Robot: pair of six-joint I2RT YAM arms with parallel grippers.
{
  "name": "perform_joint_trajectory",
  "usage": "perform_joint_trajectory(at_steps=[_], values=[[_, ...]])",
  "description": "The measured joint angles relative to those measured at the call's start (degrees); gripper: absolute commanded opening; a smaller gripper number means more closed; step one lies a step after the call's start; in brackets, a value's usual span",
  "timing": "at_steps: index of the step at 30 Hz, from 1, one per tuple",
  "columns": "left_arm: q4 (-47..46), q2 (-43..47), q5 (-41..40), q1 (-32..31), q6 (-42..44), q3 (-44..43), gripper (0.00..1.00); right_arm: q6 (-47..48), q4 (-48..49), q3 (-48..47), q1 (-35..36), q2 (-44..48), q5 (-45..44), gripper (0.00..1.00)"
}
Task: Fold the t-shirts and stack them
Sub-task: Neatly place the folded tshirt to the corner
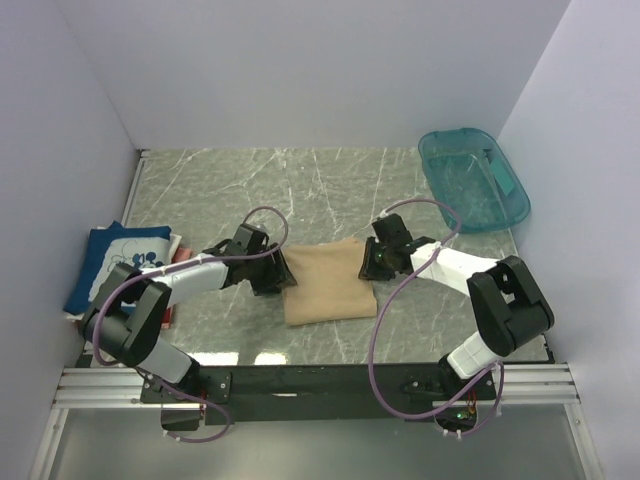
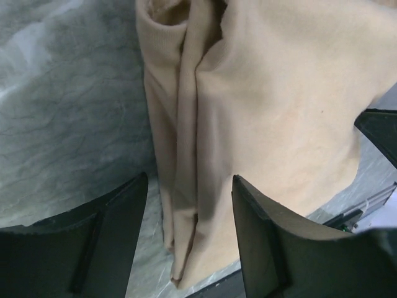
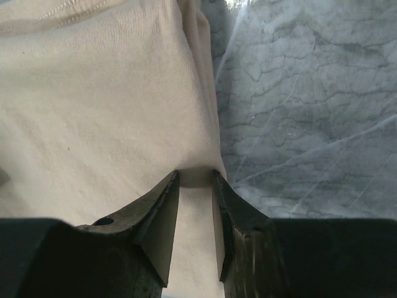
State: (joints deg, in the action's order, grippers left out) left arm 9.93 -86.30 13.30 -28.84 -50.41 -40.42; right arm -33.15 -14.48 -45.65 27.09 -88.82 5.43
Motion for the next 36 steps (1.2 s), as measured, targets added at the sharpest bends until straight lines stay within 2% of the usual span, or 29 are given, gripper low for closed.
perform_joint_trajectory(at_steps=[5,8,11,14,15,18,22,26,30,36], values=[[-0.24,-0.92,-4.61,-2.60,-2.01,-0.96,0.59,0.02,0.76,0.39,-0.74,0.00,0.17,0.35],[-0.33,-2.21,-7.37,-4.35,-3.54,-2.14,0.53,0.02,1.22,0.74,-1.14,0.00,0.26,0.35],[-0.50,-3.37,-9.62,-5.49,-5.22,-2.89,0.38,0.04,1.27,0.87,-1.42,0.00,0.31,0.35],[-0.26,-4.55,-11.34,-6.29,-7.48,-3.58,0.07,0.04,1.22,0.87,-1.66,0.13,0.39,0.37],[0.02,-4.72,-11.69,-6.47,-8.11,-3.91,0.01,0.07,1.14,0.90,-1.77,0.44,0.44,0.39],[2.49,-4.72,-13.42,-6.95,-10.08,-5.22,0.01,0.00,-0.15,1.01,-2.05,2.97,0.37,0.45],[13.05,-5.79,-17.59,-6.86,-13.42,-10.56,0.01,-0.35,-2.49,0.96,-2.69,11.13,0.17,0.53],[27.58,-11.23,-23.26,-5.03,-18.14,-23.43,0.01,-0.46,-4.81,0.11,-3.23,19.21,0.22,0.53],[35.58,-17.22,-25.22,-0.02,-20.39,-36.41,0.01,-0.46,-6.97,-1.55,-3.26,23.56,0.50,0.53],[44.30,-23.82,-25.33,12.52,-22.93,-51.63,0.01,-0.44,-9.86,-2.40,-3.26,27.41,1.49,0.53]])
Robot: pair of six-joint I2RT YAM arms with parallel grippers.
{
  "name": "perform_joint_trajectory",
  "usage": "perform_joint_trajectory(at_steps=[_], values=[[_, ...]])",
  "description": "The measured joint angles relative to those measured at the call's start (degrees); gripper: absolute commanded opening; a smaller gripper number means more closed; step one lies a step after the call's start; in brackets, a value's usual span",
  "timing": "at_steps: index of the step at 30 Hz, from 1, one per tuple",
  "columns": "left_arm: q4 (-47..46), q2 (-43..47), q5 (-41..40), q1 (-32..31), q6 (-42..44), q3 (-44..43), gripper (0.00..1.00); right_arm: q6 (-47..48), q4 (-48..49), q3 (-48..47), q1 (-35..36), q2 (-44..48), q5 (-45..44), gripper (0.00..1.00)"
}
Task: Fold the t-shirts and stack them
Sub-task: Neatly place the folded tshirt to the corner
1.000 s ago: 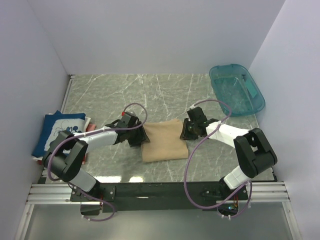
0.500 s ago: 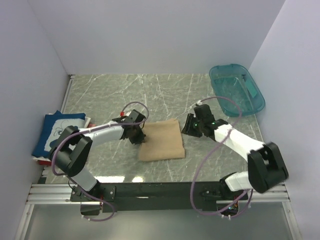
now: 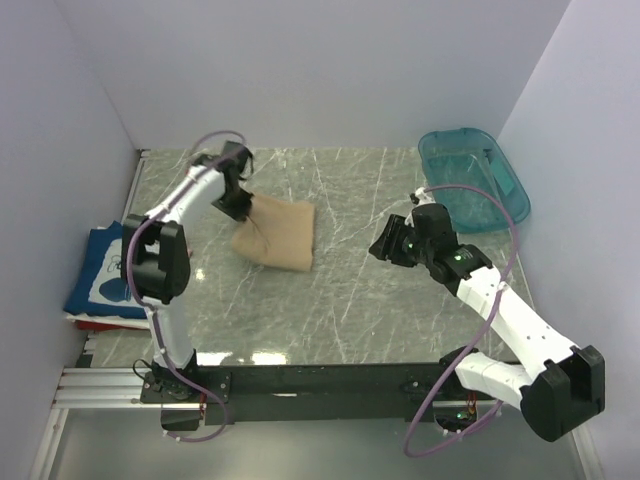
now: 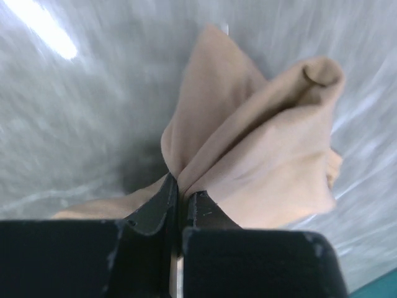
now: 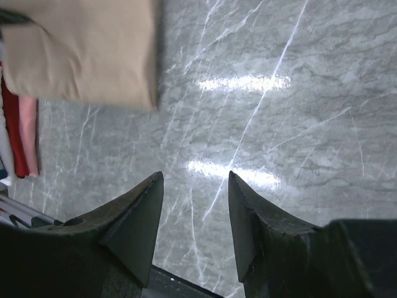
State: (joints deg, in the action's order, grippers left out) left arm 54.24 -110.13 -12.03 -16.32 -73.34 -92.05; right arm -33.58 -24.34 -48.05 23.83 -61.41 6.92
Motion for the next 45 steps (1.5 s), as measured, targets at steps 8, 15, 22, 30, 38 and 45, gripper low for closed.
perform_joint_trajectory(at_steps=[8,15,22,30,38,45], values=[[7.87,-4.87,-0.33,14.60,-2.34,-14.49,0.01,-0.02,-1.62,0.00,0.00,1.62,1.18,0.53],[10.54,-2.36,-0.33,24.79,-2.38,-14.40,0.01,-0.07,-1.64,0.00,0.00,1.68,2.27,0.53],[13.07,0.07,-0.31,28.85,0.11,-20.31,0.01,-0.46,-1.57,0.00,0.00,1.66,3.45,0.52],[14.47,0.04,0.17,31.69,3.37,-26.36,0.00,-0.46,-1.60,0.00,0.00,1.60,3.69,0.52],[15.69,2.38,0.17,33.66,5.33,-28.30,0.00,-0.46,-1.51,0.00,0.00,1.07,3.85,0.52],[16.59,6.36,0.17,35.15,6.14,-31.06,0.00,-0.44,-1.51,-0.04,0.00,0.76,4.15,0.52]])
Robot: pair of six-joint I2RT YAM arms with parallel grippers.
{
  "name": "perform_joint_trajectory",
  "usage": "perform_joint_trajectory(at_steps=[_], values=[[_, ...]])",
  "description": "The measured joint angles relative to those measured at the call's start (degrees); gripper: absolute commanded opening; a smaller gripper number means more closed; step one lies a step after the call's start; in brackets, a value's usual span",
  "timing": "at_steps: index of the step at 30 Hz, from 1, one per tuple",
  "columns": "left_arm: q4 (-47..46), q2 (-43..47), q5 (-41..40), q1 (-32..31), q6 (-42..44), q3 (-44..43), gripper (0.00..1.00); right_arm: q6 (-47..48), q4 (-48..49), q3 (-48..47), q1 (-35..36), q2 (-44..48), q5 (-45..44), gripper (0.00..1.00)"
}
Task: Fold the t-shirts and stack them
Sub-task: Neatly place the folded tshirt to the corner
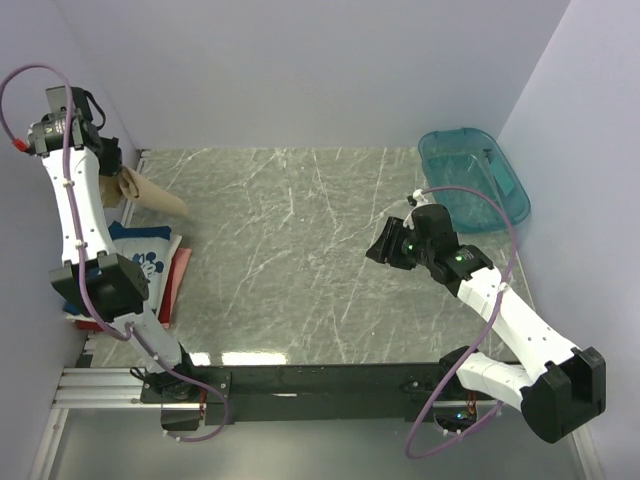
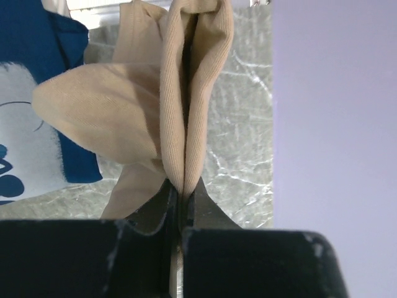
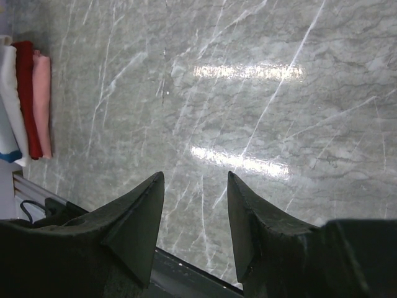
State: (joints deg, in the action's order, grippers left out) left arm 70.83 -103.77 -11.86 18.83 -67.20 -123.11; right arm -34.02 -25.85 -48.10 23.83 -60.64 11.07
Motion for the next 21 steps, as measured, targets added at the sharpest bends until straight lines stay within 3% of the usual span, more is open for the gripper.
perform_joint_trajectory(at_steps=[13,21], values=[[0.13,6.64,0.07,2.89,1.20,2.01,0.00,-0.04,0.00,-0.72,0.00,0.00,0.17,0.52],[-0.68,13.25,0.44,4.98,2.16,11.80,0.00,-0.24,-0.04,-0.72,0.00,0.46,0.22,0.52]])
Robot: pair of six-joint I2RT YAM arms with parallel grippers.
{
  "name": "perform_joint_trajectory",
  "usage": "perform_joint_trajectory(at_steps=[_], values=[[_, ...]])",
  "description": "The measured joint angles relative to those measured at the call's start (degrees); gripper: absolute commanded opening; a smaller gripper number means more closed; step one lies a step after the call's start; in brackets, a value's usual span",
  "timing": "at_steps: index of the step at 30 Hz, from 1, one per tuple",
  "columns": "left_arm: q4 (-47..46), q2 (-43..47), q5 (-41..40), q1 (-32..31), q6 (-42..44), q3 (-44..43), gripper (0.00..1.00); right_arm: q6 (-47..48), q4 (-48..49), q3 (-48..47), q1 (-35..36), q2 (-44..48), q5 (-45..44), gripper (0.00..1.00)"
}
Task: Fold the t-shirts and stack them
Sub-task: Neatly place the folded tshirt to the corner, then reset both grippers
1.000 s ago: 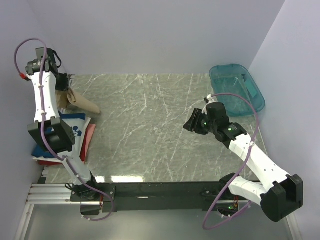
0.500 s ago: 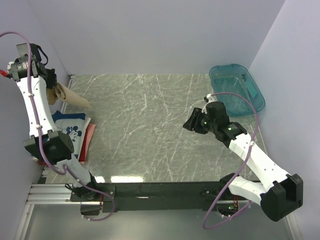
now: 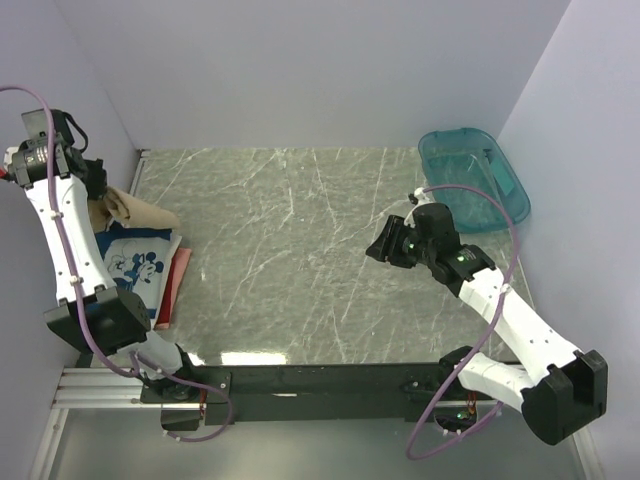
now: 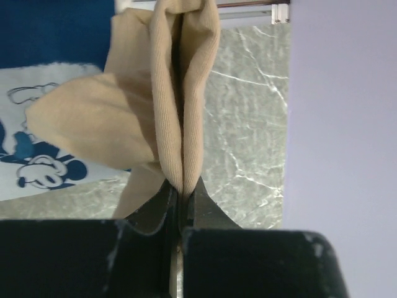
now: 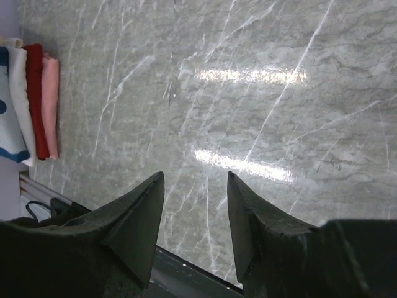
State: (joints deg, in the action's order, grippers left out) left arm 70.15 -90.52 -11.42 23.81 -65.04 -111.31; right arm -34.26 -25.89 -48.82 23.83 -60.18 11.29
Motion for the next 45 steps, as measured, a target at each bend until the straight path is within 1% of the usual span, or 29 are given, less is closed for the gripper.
perform_joint_trajectory(at_steps=[7,10,12,13,15,16,17,19,20,21,22,23,24,28,30,31,33,37,39,40,42,45], values=[[-1.99,5.79,-0.94,1.95,1.01,9.84,0.00,0.00,-0.35,0.09,0.00,1.09,0.39,0.52],[-3.19,9.70,-2.08,2.86,1.36,15.98,0.00,0.04,-0.52,0.09,0.24,1.51,0.61,0.52],[-4.72,13.53,-3.06,3.72,1.62,21.99,0.00,0.09,-0.85,0.13,0.55,1.73,0.63,0.52],[-5.44,15.98,-3.78,4.31,1.90,25.90,0.12,0.22,-1.03,0.22,0.83,1.88,0.66,0.52],[-5.70,21.09,-5.40,5.99,2.62,33.38,0.32,0.57,-1.38,0.61,1.66,2.27,0.83,0.54],[-6.16,23.45,-5.95,7.13,3.48,36.57,0.54,0.81,-1.64,0.87,2.08,2.49,0.94,0.55],[-6.69,26.01,-6.51,8.46,4.61,40.00,0.65,1.14,-1.81,1.22,2.40,2.69,1.14,0.56],[-7.52,31.32,-6.93,11.10,6.03,46.14,0.81,1.66,-2.51,1.81,2.80,2.84,1.66,0.59],[-7.58,33.57,-6.86,11.91,6.71,48.39,0.84,2.03,-2.73,2.19,2.84,2.84,1.90,0.60],[-7.80,35.78,-6.45,12.35,7.56,50.18,0.88,2.40,-3.04,2.45,2.93,2.84,2.01,0.61],[-8.07,37.24,-6.08,12.41,8.20,51.15,0.90,2.64,-3.50,2.56,2.95,2.84,2.12,0.62],[-8.31,38.40,-5.27,12.44,9.20,51.47,0.96,2.84,-3.78,2.58,3.06,2.84,2.14,0.63],[-8.87,38.84,-4.61,12.44,10.14,51.47,1.00,2.93,-3.89,2.58,3.06,2.86,2.19,0.63],[-12.37,38.53,1.60,12.28,14.21,50.62,1.00,3.48,-3.91,2.58,3.17,3.08,2.32,0.64],[-14.25,38.18,4.50,10.69,15.50,49.86,0.99,3.61,-3.91,2.58,3.17,3.08,2.29,0.66],[-15.08,38.14,5.44,8.79,15.82,49.40,0.99,3.69,-3.87,2.58,3.19,3.06,2.21,0.66],[-16.48,38.05,5.55,2.51,15.52,48.17,1.00,3.72,-3.74,2.58,3.19,3.06,1.88,0.67],[-19.89,35.39,3.61,-16.35,13.73,45.29,0.99,3.67,-3.69,2.58,3.19,2.93,1.25,0.68],[-21.77,32.39,1.90,-25.86,12.22,44.41,0.99,3.65,-3.65,2.58,3.19,2.93,0.37,0.71],[-22.62,31.21,0.66,-29.42,11.65,44.41,0.99,3.63,-3.56,2.56,3.19,2.93,0.07,0.72],[-24.20,27.76,-1.62,-38.86,10.10,44.44,0.99,3.58,-3.32,2.54,3.19,3.08,-1.05,0.76],[-26.64,22.88,-4.96,-51.30,8.28,44.46,0.99,3.41,-3.30,2.45,3.19,3.82,-3.08,0.80]])
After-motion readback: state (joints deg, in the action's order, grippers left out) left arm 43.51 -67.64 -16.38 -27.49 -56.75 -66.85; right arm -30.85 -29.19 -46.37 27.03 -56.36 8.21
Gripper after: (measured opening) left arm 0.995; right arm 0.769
